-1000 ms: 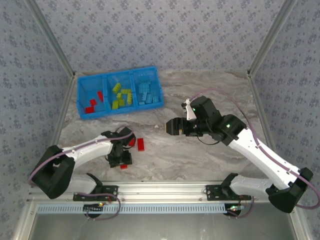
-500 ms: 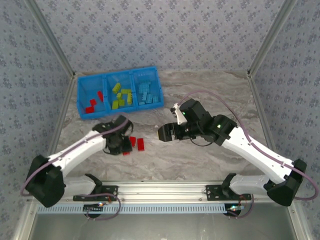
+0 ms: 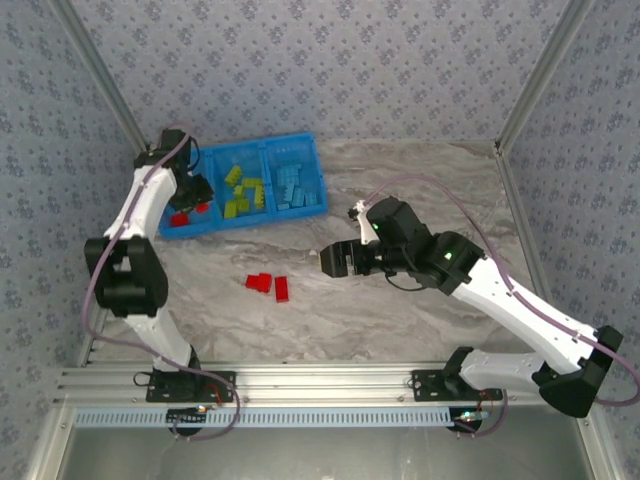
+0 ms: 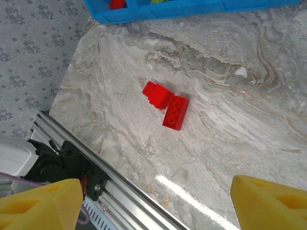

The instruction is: Sort the legos into containers by color

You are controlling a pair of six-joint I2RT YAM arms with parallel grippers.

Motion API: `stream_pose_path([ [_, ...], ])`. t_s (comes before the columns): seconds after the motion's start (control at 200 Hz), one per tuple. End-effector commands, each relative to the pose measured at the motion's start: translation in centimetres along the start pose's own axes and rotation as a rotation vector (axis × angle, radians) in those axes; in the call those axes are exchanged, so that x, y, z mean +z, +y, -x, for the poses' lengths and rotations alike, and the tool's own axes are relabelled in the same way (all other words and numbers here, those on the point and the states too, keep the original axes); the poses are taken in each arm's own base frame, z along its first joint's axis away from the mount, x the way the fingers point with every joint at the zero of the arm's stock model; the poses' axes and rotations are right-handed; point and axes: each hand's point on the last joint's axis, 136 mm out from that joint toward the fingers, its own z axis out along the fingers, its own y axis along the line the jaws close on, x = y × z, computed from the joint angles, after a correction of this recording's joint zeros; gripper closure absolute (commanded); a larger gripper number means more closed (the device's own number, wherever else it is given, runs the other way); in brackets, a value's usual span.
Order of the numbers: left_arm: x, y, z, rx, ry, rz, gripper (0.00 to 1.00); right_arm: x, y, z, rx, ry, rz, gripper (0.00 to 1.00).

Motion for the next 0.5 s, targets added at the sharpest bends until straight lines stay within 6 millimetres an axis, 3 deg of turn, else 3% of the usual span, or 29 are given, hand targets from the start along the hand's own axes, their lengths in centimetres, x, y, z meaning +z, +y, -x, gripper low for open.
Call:
stream_pose_path([
  [0.0, 1.4, 0.9, 1.3, -0.004, 0.063, 0.031, 0.74, -3.0, -0.5, 0.5, 0.014, -0.055, -0.032, 0.17],
  [0.115, 3.1, 1.2, 2.5, -0.004, 0.092, 0.048, 0.64, -4.2, -1.1, 0.6, 0.016, -0.074, -0.048, 0.16],
  [0.225, 2.7, 1.4, 3.4, -0.018, 0.076, 0.037, 0.53, -4.3, -1.2, 0.9, 0.020, -0.073, -0.042, 0.16],
  [0.345, 0.3, 1.1, 3.4, -0.004, 0.043, 0.005, 0.52, -3.5, -1.0, 1.4, 0.025, -0.060, -0.027, 0.16],
  [0.495, -5.1, 0.2, 1.6, -0.007, -0.017, -0.090, 0.53, -2.0, -0.6, 2.0, 0.023, -0.034, -0.007, 0.16],
])
